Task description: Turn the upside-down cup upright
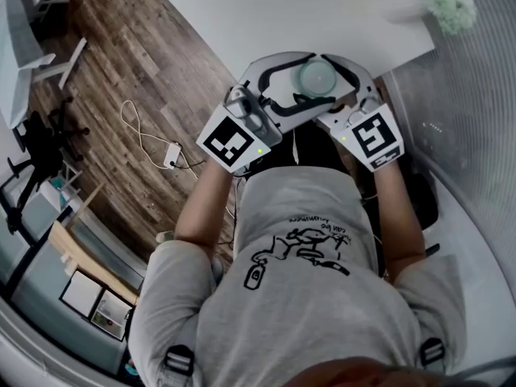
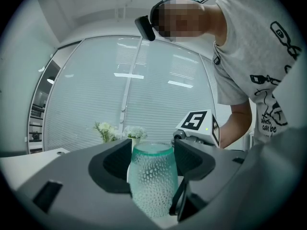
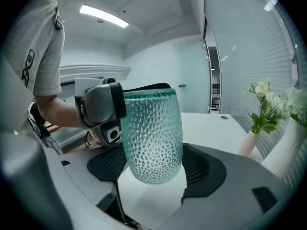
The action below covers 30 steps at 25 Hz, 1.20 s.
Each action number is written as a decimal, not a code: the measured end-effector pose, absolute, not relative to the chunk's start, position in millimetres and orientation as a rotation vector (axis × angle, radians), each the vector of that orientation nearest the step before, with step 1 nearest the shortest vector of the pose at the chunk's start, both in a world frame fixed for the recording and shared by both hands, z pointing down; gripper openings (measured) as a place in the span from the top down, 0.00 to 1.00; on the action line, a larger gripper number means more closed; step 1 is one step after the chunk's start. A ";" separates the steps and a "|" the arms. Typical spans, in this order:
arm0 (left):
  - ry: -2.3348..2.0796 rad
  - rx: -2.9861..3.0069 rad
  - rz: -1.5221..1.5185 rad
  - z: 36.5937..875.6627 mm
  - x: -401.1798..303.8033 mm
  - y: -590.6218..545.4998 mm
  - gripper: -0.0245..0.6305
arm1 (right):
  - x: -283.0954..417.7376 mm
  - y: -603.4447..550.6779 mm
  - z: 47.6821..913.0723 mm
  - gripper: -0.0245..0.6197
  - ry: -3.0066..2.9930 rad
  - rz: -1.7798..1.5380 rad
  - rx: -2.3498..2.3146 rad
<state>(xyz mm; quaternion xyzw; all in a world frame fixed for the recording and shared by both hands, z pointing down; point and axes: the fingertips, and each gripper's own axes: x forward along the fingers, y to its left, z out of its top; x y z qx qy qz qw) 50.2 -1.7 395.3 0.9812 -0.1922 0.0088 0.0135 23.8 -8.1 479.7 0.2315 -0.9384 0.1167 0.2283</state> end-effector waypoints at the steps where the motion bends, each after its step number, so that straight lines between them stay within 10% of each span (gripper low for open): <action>1: -0.601 3.056 0.026 396.8 50.5 -1.4 0.54 | 24.6 -7.9 481.3 0.39 -2.581 0.307 0.632; 30: -0.596 3.025 0.078 475.5 60.2 -2.3 0.53 | 33.8 -5.2 563.8 0.39 -2.512 0.321 0.603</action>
